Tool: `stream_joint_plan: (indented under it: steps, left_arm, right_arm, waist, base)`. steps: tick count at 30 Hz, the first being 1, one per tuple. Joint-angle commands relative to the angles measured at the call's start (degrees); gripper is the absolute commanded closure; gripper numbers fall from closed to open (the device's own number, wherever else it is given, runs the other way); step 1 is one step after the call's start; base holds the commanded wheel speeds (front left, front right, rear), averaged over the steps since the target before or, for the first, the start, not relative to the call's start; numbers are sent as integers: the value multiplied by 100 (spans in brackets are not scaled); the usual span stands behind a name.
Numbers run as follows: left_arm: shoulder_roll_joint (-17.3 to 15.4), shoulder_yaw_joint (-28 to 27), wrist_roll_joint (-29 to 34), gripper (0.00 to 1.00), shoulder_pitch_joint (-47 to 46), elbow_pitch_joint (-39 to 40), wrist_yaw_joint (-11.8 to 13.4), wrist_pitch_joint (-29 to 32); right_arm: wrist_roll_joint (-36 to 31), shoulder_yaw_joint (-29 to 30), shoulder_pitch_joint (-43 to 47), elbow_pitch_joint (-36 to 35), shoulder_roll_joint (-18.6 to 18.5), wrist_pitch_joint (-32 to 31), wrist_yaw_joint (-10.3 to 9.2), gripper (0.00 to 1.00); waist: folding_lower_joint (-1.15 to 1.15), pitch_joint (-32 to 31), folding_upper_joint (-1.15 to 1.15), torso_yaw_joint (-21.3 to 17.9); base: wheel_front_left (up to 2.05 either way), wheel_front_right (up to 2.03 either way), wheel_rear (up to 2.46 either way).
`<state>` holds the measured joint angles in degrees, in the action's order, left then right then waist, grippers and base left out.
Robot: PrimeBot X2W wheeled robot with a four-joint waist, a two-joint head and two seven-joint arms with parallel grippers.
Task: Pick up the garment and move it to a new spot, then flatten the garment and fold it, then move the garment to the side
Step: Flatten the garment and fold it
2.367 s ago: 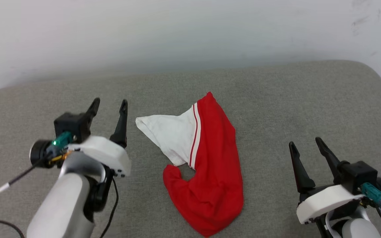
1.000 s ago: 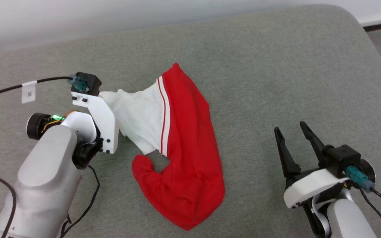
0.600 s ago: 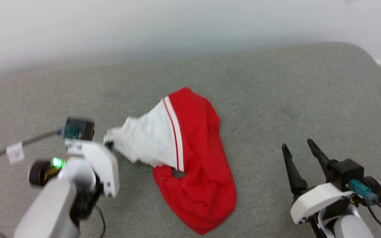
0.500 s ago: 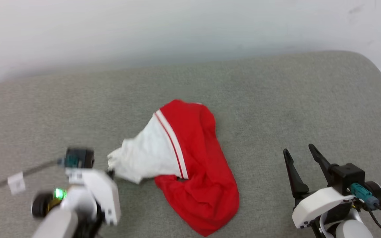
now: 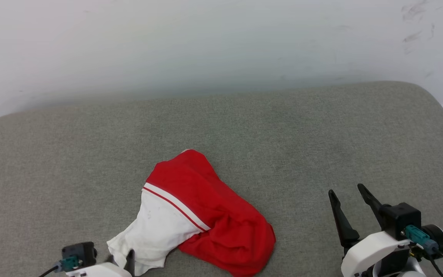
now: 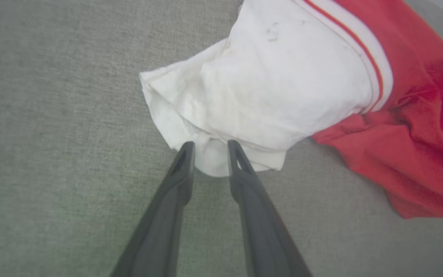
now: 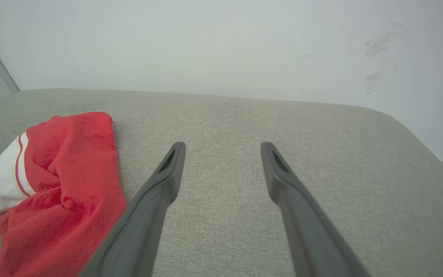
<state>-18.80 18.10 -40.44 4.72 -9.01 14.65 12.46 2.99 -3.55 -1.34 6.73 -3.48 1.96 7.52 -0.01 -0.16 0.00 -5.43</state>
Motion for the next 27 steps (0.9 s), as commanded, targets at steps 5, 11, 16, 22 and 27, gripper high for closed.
stream_joint_plan:
  steps: [5,11,16,22,27]
  left_arm:
    - [-31,-156,516,0,-369,293,-6,-1143]
    - [-69,-14,1082,0,-683,623,-77,-2009]
    - [-14,108,1296,0,-723,811,-19,-2262]
    - [50,183,1311,0,-710,881,31,-2250]
    - [132,335,1361,0,-911,892,-43,-2249]
  right_arm:
    - [1,-30,135,-113,-73,-86,-6,0]
    - [1,-77,169,-223,-97,-180,-6,0]
    - [20,-165,125,-324,-121,-240,-6,0]
    - [204,-387,-37,-145,-352,-495,-5,0]
    - [718,-1003,-404,199,-781,-1031,-6,0]
  waist:
    - [1,-98,0,20]
    - [1,-170,0,12]
    - [1,-180,0,-3]
    - [1,-117,0,235]
    - [1,23,0,690]
  base:
    - [0,0,0]
    - [0,0,0]
    - [0,0,0]
    - [0,0,0]
    - [0,0,0]
